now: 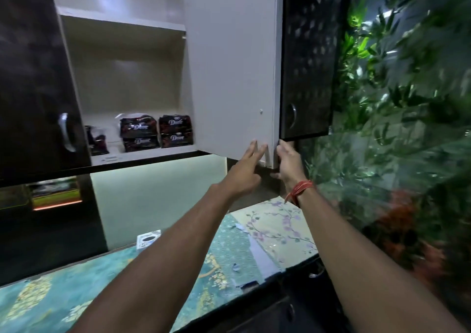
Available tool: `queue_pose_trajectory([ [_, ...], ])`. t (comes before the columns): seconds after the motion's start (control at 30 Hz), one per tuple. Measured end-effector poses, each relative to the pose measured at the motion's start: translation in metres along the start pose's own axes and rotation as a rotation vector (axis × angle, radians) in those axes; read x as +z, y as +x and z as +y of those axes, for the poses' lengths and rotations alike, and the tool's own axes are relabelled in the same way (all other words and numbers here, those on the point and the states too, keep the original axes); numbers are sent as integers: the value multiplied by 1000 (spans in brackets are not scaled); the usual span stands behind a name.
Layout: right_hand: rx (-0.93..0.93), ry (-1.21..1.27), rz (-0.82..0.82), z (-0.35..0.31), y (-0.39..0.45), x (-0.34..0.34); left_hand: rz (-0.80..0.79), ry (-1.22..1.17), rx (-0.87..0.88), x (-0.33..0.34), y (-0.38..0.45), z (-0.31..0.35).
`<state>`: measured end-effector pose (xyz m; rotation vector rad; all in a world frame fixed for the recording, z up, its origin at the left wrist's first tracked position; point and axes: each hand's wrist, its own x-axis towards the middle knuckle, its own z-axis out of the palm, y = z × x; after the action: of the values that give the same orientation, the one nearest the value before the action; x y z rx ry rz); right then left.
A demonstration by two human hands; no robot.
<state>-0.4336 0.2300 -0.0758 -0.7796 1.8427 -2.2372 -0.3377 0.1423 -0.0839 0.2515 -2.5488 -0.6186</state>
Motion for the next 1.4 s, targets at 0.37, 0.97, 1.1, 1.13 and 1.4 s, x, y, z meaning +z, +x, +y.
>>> queue_pose_trajectory([
  [0.37, -126, -400, -202, 22, 47, -61, -23, 197, -24, 59, 62, 3],
  [0.97, -504, -169, -261, -7, -29, 197, 882, -185, -413, -149, -40, -137],
  [1.1, -410, -153, -470, -5, -39, 298, 1073, 6, -488, -221, -87, -199],
  [1.13, -382, -154, -511, -6, -41, 323, 1081, 42, -500, -236, -96, -214],
  [1.4, -182, -184, -618, -3, -34, 473, 818, -2, -512, -299, -115, -301],
])
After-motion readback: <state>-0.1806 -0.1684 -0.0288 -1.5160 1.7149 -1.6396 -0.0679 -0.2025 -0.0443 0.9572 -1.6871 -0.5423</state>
